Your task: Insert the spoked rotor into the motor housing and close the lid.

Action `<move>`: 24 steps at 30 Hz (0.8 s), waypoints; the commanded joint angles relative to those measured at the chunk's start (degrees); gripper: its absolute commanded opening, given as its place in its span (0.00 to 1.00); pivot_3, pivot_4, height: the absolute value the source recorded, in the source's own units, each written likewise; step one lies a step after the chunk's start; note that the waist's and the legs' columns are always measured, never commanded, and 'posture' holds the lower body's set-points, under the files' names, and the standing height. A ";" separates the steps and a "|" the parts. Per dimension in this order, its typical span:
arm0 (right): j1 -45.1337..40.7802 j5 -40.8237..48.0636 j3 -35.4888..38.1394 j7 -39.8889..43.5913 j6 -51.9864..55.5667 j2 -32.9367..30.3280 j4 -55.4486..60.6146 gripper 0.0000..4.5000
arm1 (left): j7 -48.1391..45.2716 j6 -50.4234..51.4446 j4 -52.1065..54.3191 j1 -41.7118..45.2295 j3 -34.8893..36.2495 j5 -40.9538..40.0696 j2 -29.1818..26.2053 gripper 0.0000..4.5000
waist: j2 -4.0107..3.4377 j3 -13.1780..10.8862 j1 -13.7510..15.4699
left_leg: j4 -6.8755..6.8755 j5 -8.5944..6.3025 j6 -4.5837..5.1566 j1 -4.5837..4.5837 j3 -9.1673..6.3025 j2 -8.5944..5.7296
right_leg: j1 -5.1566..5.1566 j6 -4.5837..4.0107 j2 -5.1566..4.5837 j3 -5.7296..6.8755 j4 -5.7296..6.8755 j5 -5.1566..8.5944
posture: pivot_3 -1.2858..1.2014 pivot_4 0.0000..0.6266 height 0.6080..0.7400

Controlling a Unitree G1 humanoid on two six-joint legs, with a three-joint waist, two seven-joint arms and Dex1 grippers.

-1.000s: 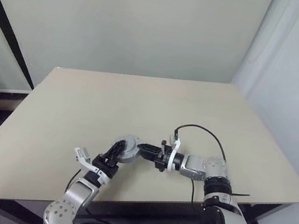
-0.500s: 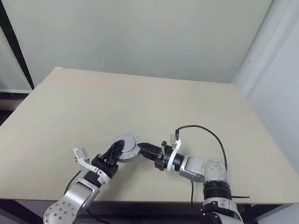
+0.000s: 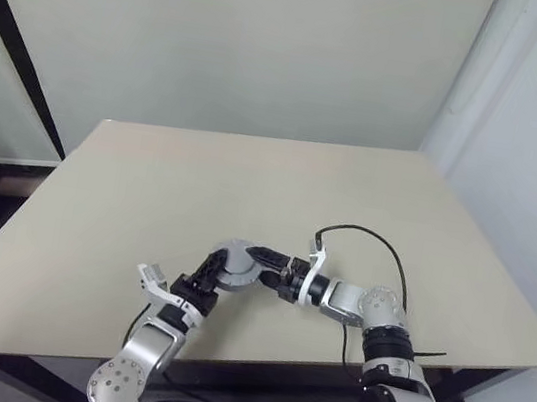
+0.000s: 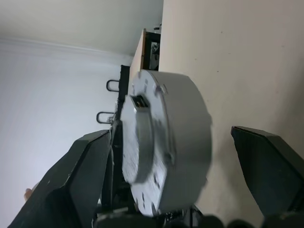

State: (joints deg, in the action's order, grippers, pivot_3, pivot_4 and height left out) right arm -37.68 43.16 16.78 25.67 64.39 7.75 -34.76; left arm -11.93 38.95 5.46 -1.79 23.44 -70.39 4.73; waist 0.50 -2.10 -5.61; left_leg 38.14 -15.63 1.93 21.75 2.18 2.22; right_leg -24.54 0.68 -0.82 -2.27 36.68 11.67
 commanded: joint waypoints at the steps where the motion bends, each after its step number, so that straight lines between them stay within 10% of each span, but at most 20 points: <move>1: -0.58 -2.27 -2.75 0.91 -6.08 2.06 2.87 1.00 | -0.60 -3.13 2.07 2.45 0.27 0.32 -0.52 0.44 | 0.00 0.00 -0.01 | 0.00 0.00 0.00 0.00 0.00 0.00 | 0.00 0.00 0.00 0.00 0.00 0.00 | 0.52 0.00 1.00; 24: 10.72 -36.91 -37.89 14.97 -55.92 -7.92 14.48 1.00 | 2.62 -23.87 -18.73 13.61 5.39 28.57 -15.79 0.44 | 0.47 -0.04 0.95 | 0.03 0.01 -0.05 0.03 0.01 -0.11 | -0.01 0.03 -0.08 -0.02 0.02 0.01 | 0.52 0.00 1.00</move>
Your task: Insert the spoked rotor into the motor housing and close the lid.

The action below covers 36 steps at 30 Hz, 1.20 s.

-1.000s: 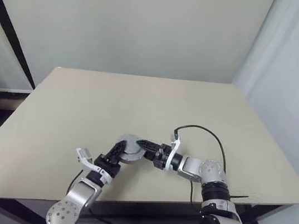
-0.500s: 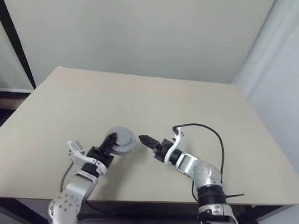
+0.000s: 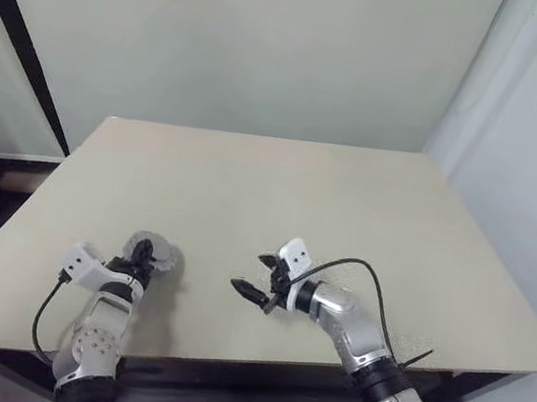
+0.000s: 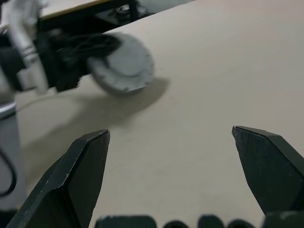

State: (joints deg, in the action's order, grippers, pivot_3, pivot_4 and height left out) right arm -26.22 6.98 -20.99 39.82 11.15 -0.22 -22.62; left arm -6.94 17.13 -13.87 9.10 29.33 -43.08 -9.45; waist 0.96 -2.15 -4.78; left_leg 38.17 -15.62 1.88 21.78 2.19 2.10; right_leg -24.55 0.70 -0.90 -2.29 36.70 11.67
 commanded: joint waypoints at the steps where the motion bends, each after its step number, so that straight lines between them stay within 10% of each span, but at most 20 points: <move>1: -0.70 -0.89 -0.13 0.89 -2.89 0.06 2.27 1.00 | -2.81 -2.05 -0.05 3.04 -0.58 1.70 -1.88 0.44 | 0.03 0.01 0.20 | 0.02 0.00 0.00 0.00 0.00 0.00 | 0.00 0.00 0.00 0.00 0.01 0.00 | 0.52 0.00 1.00; 8: -0.41 -1.53 -0.24 0.67 -2.99 -0.04 2.43 1.00 | -4.16 -2.43 -4.08 4.77 -0.17 3.56 -2.74 0.44 | 0.05 0.01 0.69 | 0.02 0.00 0.00 -0.03 0.00 0.01 | 0.01 -0.01 0.00 0.01 0.04 0.00 | 0.52 0.00 1.00; 16: -0.69 -2.99 -0.20 0.17 -2.46 -0.06 1.72 1.00 | -0.87 -5.03 -6.63 3.91 0.14 8.74 -4.02 0.98 | 0.06 0.02 0.72 | 0.02 0.00 0.00 -0.07 0.01 0.01 | 0.03 -0.01 -0.01 0.00 0.08 -0.01 | 0.52 0.00 1.00; 26: -0.90 -3.21 0.92 -0.70 -2.12 -0.28 0.59 1.00 | 3.26 -10.80 -0.92 -1.15 -0.61 17.61 -6.20 0.98 | 0.07 0.03 0.73 | 0.03 0.00 -0.02 -0.10 0.03 0.02 | 0.05 -0.02 -0.07 -0.01 0.11 -0.02 | 0.52 0.00 1.00; 36: -1.13 -0.73 8.95 -3.85 2.65 -4.95 1.80 1.00 | -13.50 -6.02 19.38 -7.98 -15.06 19.53 -11.07 0.98 | 0.06 0.03 0.87 | 0.08 -0.01 -0.03 -0.11 0.11 -0.01 | 0.07 -0.04 -0.15 -0.03 0.12 -0.02 | 0.52 0.00 1.00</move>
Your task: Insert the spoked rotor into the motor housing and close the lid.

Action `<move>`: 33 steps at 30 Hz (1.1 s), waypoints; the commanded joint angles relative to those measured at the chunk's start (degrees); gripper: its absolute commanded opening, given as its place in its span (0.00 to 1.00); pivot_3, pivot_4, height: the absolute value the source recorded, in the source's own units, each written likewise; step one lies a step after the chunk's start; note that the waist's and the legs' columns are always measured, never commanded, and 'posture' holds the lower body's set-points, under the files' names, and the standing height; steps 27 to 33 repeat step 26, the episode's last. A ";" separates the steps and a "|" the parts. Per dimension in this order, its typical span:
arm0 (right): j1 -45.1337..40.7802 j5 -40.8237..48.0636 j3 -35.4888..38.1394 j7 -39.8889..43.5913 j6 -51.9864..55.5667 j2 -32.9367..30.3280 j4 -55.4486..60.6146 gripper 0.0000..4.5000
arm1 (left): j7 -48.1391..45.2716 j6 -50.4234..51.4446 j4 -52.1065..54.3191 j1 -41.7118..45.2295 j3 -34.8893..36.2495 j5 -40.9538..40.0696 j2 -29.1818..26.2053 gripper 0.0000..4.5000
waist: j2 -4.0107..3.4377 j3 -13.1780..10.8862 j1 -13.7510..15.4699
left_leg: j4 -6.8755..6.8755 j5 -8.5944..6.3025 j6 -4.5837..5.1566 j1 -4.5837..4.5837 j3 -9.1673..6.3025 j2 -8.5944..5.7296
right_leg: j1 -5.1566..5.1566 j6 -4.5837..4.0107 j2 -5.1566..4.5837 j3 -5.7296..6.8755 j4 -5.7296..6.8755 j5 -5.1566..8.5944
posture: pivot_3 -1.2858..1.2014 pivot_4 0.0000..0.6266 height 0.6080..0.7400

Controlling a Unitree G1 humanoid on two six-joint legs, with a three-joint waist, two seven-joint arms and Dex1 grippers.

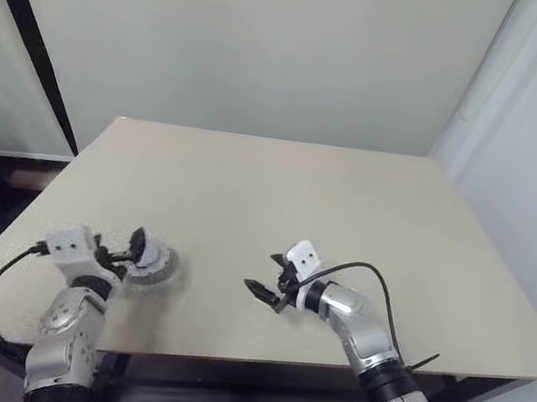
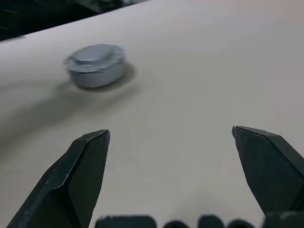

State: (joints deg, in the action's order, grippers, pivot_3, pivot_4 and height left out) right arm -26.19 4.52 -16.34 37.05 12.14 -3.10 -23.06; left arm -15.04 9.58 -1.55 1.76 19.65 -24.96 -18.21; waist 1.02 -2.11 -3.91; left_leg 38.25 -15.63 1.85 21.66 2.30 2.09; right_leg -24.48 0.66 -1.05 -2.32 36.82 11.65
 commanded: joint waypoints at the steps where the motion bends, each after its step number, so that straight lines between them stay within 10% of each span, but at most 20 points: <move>1: -1.16 2.07 5.29 -1.17 2.34 -2.82 2.59 1.00 | -6.75 2.18 8.43 -0.93 -7.10 1.79 -2.94 0.98 | -0.02 -0.01 0.01 | 0.00 0.00 0.00 0.00 0.00 0.00 | 0.01 0.00 0.00 0.00 0.00 0.00 | 0.52 0.00 1.00; 11: 3.61 3.88 12.19 -2.16 6.36 -10.36 9.15 1.00 | -10.40 6.78 13.02 0.38 -18.61 5.48 -2.40 0.98 | -0.11 -0.01 -0.21 | -0.04 0.02 0.06 -0.07 -0.01 0.06 | 0.01 0.02 0.17 -0.06 0.04 0.01 | 0.52 0.00 1.00; 33: 4.05 5.43 14.66 -3.49 5.06 -10.70 8.54 1.00 | -10.98 5.61 9.85 1.29 -18.10 7.58 -1.94 0.98 | -0.19 -0.03 -0.13 | 0.12 0.05 0.12 -0.07 -0.02 0.00 | 0.08 0.02 0.15 -0.14 0.10 0.02 | 0.52 0.00 1.00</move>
